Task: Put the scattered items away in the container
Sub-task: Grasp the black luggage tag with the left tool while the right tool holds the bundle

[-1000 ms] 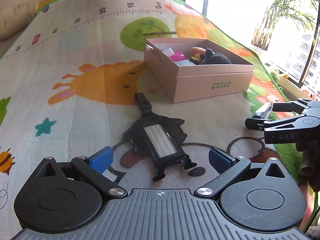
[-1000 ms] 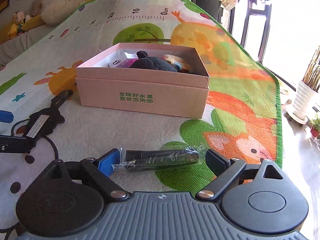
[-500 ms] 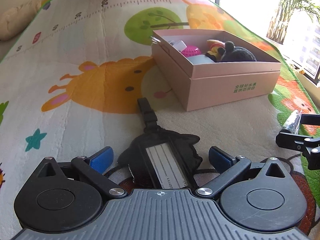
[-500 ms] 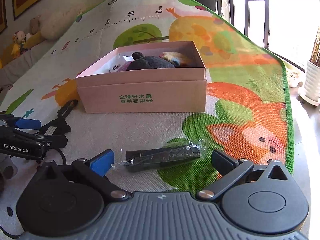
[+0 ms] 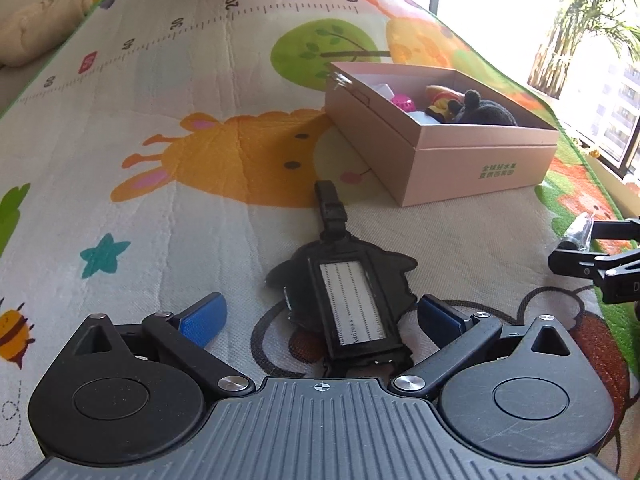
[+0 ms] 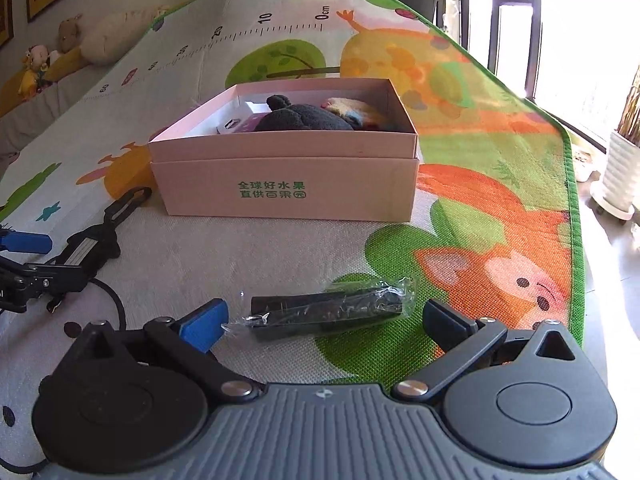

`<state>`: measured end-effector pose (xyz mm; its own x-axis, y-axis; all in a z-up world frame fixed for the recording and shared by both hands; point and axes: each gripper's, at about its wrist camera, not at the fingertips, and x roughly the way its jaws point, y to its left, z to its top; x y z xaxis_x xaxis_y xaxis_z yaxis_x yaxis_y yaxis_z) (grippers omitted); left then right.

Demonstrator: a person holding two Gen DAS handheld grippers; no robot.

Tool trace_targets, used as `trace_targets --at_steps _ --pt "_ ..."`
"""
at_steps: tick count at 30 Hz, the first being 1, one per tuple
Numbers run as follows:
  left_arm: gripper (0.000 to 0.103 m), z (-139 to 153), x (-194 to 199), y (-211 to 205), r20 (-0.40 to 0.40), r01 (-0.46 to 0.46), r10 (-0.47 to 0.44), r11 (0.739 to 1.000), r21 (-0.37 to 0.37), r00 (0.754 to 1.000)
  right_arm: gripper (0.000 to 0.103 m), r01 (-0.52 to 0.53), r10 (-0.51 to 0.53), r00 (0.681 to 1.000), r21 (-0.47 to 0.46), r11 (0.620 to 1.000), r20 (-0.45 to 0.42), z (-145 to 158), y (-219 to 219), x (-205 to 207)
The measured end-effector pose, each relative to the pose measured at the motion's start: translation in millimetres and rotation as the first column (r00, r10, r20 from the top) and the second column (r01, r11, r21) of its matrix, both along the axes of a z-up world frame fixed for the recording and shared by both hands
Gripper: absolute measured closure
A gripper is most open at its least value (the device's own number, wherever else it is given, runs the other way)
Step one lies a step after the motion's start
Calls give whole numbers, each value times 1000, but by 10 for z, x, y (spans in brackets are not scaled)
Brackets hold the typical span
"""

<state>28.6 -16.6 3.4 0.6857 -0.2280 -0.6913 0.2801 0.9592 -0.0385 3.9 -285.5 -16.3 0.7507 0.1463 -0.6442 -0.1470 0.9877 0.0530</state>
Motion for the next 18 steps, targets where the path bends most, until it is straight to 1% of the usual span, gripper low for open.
trace_targets --at_steps 4,7,9,11,18 --pt "0 -28 77 -151 5 -5 5 1000 28 1000 0 -1 1 1000 -4 1000 -1 -1 -2 1" --pt "1 -54 77 -220 23 15 -17 998 59 1000 0 -1 1 1000 -1 1000 0 -2 -4 1" --pt "8 -46 59 -211 26 28 -30 998 51 999 0 -1 1 1000 1 1000 0 -1 -5 2" --pt "12 -39 41 -190 32 25 -27 998 50 999 0 0 0 1000 1 1000 0 0 -3 -3" --pt "13 -22 20 -192 25 20 -21 998 54 999 0 1 -1 1000 10 1000 3 2 -8 -14"
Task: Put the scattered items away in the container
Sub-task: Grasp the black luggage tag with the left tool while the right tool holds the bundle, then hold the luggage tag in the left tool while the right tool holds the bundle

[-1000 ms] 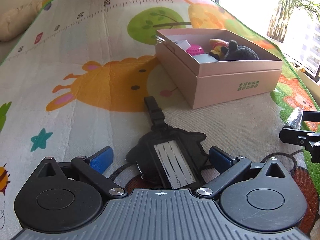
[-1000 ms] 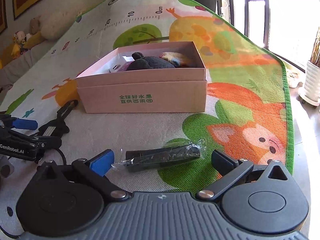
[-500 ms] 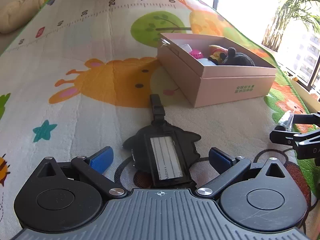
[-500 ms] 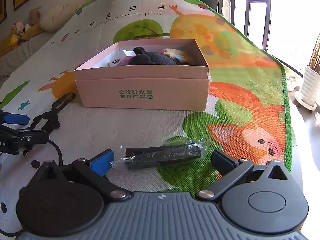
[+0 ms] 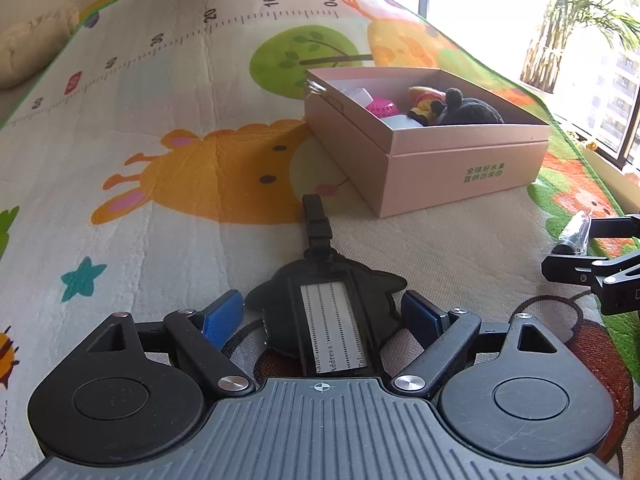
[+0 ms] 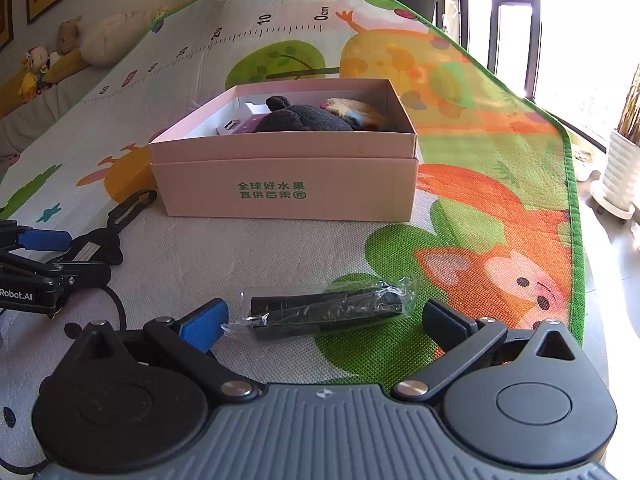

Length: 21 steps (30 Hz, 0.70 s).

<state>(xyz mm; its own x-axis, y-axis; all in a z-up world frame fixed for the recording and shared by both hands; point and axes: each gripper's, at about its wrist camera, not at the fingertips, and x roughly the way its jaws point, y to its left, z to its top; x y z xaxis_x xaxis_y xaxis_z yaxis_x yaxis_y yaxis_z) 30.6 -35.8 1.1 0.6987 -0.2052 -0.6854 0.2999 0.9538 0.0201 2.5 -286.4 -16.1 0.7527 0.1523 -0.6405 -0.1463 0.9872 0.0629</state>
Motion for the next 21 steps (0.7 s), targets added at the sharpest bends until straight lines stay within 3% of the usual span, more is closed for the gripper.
trace_targets --at_steps 10,21 --pt "13 43 -428 -266 -52 160 -159 987 12 986 0 3 -3 1000 46 999 10 8 -70 -8" --pt "8 8 -492 -323 -39 167 -166 986 15 985 0 4 -4 1000 9 1000 2 5 -28 1"
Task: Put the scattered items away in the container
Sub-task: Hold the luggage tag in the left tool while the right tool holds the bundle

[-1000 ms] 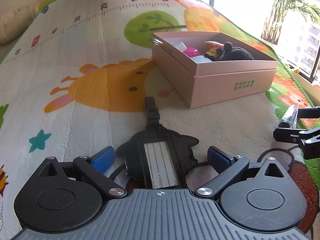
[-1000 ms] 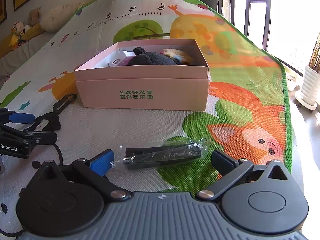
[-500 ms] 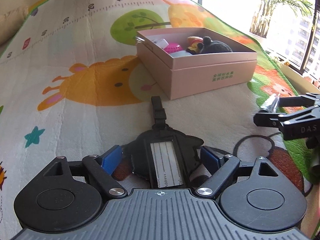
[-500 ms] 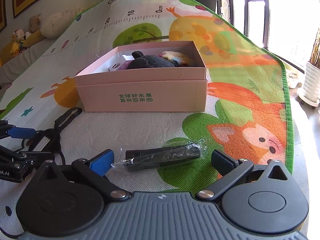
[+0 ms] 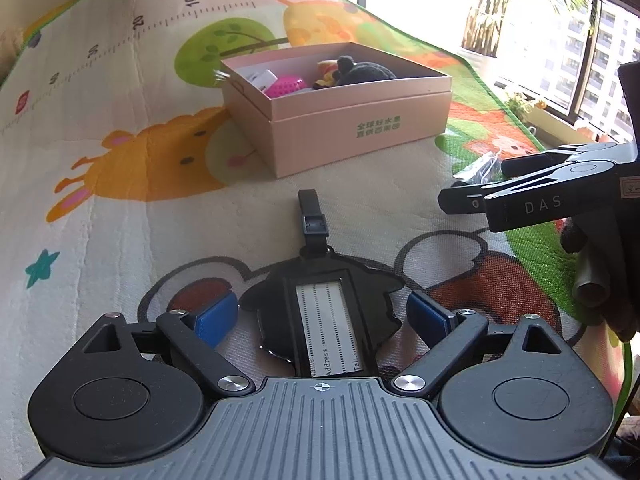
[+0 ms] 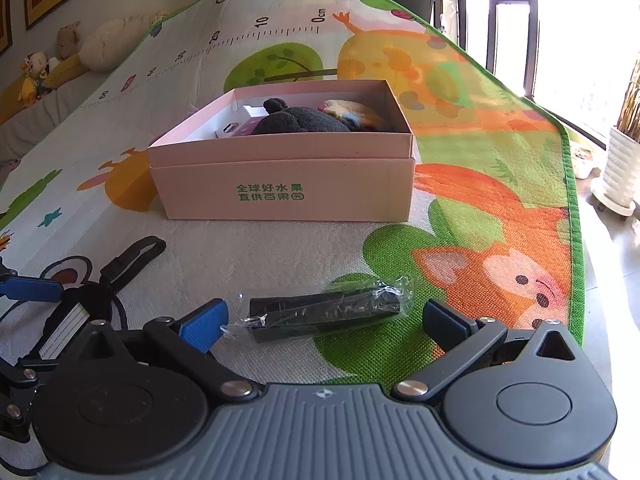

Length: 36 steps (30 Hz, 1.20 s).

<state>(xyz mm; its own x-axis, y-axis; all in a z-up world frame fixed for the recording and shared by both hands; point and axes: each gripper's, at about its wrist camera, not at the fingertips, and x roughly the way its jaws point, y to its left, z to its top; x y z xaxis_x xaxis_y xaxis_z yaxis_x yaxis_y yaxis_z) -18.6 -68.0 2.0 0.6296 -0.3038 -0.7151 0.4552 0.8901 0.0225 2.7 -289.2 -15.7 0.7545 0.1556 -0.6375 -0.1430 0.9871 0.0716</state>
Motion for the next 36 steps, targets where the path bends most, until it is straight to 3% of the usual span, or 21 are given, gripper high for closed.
trace_targets --at_steps 7,12,16,19,23,34,36 --pt "7 -6 -23 12 12 -8 8 1000 -5 1000 0 -37 35 998 45 998 44 23 -51 -80" --pt "6 -10 -35 14 18 -5 6 1000 -11 1000 0 -57 57 996 6 998 64 33 21 -104" --pt "6 -12 -46 17 21 -8 8 1000 -14 1000 12 -66 67 996 -14 998 64 21 56 -100" --pt "5 -14 -57 23 22 -7 8 1000 -15 1000 11 -45 46 998 -33 998 32 10 77 -43" --pt "3 -15 -44 35 16 5 -5 1000 -25 1000 2 -61 60 998 -77 995 -14 12 144 47" --pt "2 -15 -51 21 17 -3 3 1000 -27 1000 0 -72 71 997 -72 995 -13 28 116 20" --pt "2 -14 -55 29 16 -5 6 1000 -27 1000 0 -114 118 993 -126 985 28 56 85 -55"
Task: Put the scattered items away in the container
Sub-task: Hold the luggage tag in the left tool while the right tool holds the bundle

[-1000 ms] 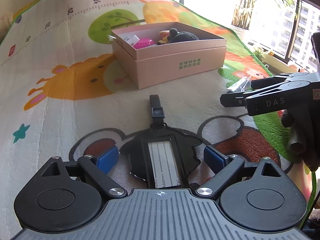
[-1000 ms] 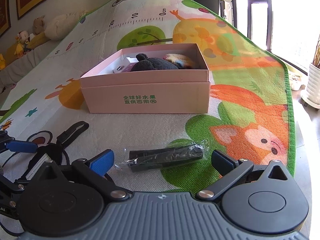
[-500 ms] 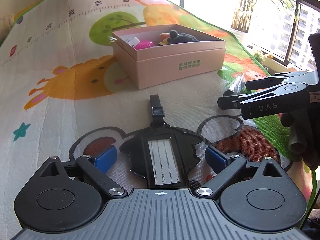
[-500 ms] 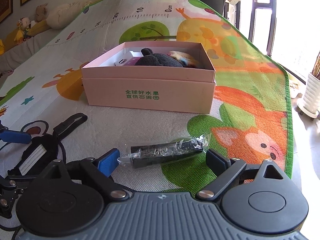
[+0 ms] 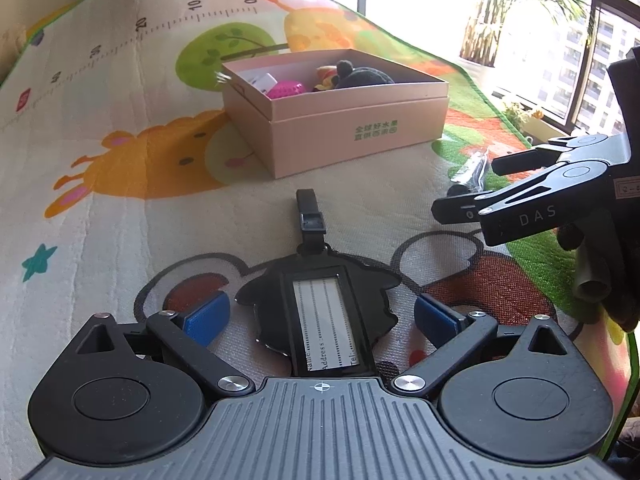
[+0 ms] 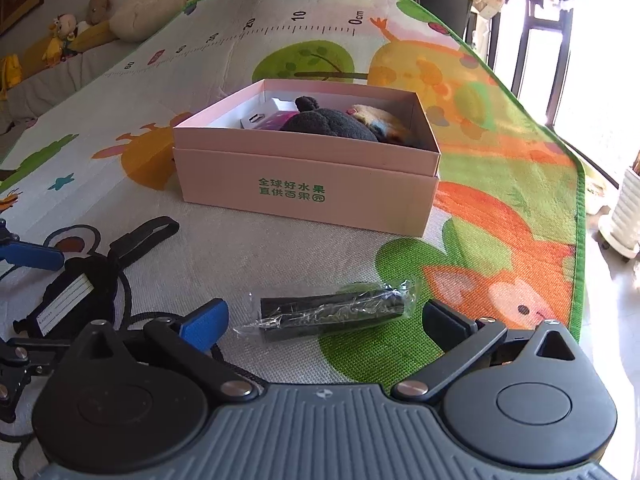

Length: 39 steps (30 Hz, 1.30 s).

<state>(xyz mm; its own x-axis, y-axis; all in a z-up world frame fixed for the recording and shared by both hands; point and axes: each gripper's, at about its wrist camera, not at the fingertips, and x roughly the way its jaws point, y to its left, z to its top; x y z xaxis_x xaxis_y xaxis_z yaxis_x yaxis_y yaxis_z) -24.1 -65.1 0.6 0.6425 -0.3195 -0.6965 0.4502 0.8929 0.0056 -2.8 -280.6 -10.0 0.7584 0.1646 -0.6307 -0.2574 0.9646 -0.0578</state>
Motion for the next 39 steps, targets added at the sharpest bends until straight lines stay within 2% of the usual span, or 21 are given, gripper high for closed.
trace_targets --at_steps 4,6,10,13,15,17,29,31,32,33,39 --pt "2 0 -7 -4 0 -3 3 1000 9 1000 0 -89 91 996 -61 994 26 21 -134 -109" --pt "1 -2 -6 -11 1 -6 6 1000 10 1000 0 -104 106 994 -65 992 30 42 -190 -115" --pt "1 -3 -8 -15 -1 -4 4 1000 7 1000 0 -118 118 993 -13 993 -11 70 -185 5" --pt "1 10 -11 4 -7 -8 8 1000 -1 1000 0 -137 136 991 -71 988 -21 15 -63 125" --pt "1 33 -15 34 -23 -15 15 1000 -27 1000 0 -134 132 990 -35 990 -44 4 -67 214" --pt "1 47 -18 58 -38 -22 20 998 -51 999 12 -125 126 990 9 992 -67 22 -82 247" --pt "2 -4 25 -46 2 -35 35 999 10 999 12 -112 112 994 17 994 14 253 -80 -55" --pt "6 0 38 -53 12 -39 38 999 10 999 12 -107 107 994 14 994 21 273 -80 -66" --pt "14 15 38 -57 20 -38 38 999 10 999 12 -104 103 994 16 994 22 277 -81 -70" --pt "16 27 41 -58 19 -37 37 999 10 999 12 -99 99 995 19 995 23 280 -84 -75" --pt "16 56 11 -68 15 -29 28 1000 11 999 12 -73 73 997 26 997 34 286 -126 -127"
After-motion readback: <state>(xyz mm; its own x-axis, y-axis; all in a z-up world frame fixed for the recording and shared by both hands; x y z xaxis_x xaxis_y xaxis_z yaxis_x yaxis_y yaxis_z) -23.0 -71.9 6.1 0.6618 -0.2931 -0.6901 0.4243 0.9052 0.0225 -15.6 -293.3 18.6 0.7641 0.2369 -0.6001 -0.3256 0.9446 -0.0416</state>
